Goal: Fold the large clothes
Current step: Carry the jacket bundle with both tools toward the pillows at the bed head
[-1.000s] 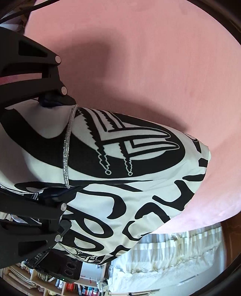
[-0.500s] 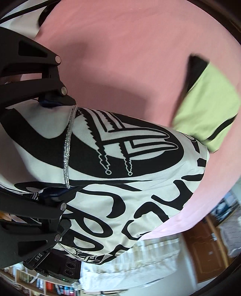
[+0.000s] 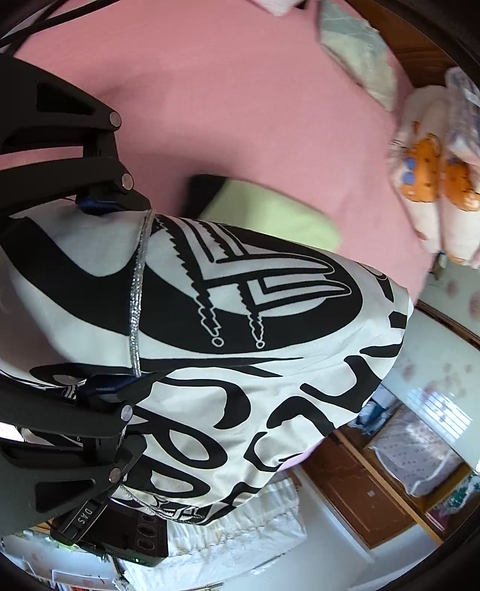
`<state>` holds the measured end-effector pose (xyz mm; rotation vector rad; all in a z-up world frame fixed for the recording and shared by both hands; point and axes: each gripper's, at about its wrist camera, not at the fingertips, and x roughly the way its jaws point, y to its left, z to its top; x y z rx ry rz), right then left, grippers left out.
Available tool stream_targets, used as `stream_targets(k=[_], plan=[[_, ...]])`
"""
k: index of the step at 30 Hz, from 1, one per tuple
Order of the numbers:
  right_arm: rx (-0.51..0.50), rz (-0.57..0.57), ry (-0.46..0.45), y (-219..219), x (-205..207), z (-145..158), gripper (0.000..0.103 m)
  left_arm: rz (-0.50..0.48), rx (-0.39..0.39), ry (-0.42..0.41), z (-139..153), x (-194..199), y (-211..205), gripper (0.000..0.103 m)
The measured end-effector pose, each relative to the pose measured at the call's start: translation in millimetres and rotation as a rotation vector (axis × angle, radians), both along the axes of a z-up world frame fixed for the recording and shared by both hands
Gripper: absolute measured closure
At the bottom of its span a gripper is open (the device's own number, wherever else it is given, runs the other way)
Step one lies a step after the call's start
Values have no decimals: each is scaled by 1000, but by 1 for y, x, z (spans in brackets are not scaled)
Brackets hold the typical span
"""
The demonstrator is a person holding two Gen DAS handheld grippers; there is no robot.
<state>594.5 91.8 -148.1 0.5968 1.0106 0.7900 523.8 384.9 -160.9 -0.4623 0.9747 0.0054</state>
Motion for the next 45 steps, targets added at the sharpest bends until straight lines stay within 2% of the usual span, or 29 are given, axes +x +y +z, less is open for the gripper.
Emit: stream_targets(k=[2, 5, 10, 12, 15, 19, 22, 25, 27, 29, 31, 35, 37, 45], plan=[[22, -3, -29, 7, 19, 4, 76, -13, 5, -34, 9, 21, 16, 40], [43, -7, -72, 11, 48, 7, 76, -26, 3, -72, 11, 51, 16, 40], [48, -8, -121, 38, 103, 6, 76, -25, 9, -124, -3, 96, 13, 40], [66, -2, -115, 39, 118, -5, 76, -20, 5, -118, -13, 113, 18, 40], [87, 20, -76, 41, 145, -31, 76, -20, 2, -108, -33, 119, 21, 40], [97, 65, 25, 47, 180, -79, 76, 9, -42, -30, -79, 137, 35, 40], [63, 97, 87, 63, 202, -109, 76, 24, -84, 34, -120, 147, 42, 40], [47, 100, 162, 66, 212, -153, 76, 15, -77, 87, -165, 162, 50, 35], [50, 86, 206, 65, 217, -184, 73, 3, -86, 60, -182, 167, 58, 30], [117, 66, 222, 56, 218, -208, 71, -20, -102, 22, -187, 166, 60, 28], [188, 70, 255, 51, 216, -223, 70, -60, -84, -4, -191, 169, 60, 25], [165, 112, 199, 45, 214, -235, 68, -100, -63, -46, -206, 172, 65, 15], [190, 106, 218, 62, 231, -228, 68, -89, -64, -36, -212, 179, 70, 9], [160, 83, 167, 77, 230, -224, 66, -59, -76, -40, -221, 180, 69, 4]])
